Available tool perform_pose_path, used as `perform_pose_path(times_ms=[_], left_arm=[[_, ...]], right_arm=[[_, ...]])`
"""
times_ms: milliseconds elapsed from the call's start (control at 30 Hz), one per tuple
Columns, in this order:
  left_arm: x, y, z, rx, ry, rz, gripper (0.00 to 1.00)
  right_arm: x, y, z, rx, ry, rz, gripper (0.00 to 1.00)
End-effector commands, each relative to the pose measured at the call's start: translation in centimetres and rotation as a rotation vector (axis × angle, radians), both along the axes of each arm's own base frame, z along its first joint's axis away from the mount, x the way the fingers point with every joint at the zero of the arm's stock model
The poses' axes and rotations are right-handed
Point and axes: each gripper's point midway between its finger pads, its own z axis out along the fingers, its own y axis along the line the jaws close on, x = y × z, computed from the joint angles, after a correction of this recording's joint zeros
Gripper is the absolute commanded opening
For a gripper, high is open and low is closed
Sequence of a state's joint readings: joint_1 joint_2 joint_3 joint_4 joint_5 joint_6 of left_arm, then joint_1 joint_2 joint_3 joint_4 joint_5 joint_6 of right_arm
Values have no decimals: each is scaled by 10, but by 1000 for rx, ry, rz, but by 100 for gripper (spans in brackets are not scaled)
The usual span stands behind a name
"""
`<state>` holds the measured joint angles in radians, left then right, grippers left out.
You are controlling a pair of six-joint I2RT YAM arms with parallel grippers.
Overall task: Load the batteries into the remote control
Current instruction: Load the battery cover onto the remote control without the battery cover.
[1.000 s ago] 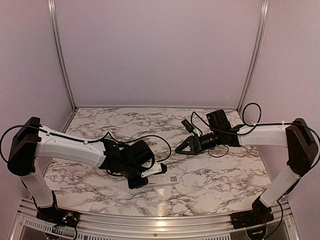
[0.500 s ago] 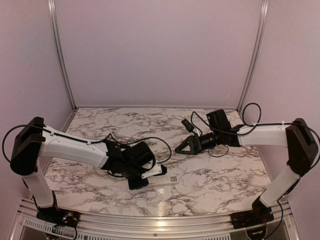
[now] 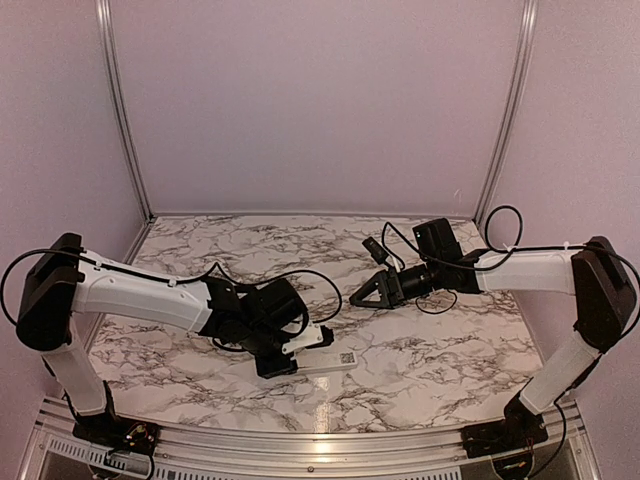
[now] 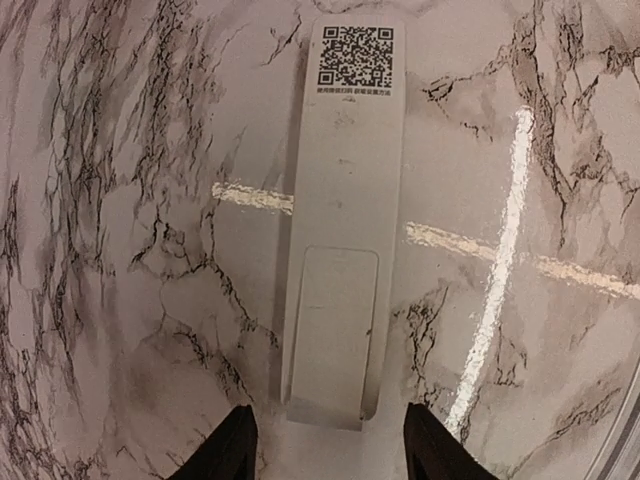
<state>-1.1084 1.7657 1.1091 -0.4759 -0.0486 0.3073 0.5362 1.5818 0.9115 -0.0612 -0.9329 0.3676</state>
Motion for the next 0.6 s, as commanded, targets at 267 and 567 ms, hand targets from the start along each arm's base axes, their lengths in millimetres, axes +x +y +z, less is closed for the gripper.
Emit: perform_pose_path(times_ms=[267,567], left_arm=[[39,16,91,-335,-68,267,71],[56,52,108,-695,144,722,91]], right_arm=[[0,-1,20,31,-185,2,46],[-10,25,-7,-193,-468,72,48]])
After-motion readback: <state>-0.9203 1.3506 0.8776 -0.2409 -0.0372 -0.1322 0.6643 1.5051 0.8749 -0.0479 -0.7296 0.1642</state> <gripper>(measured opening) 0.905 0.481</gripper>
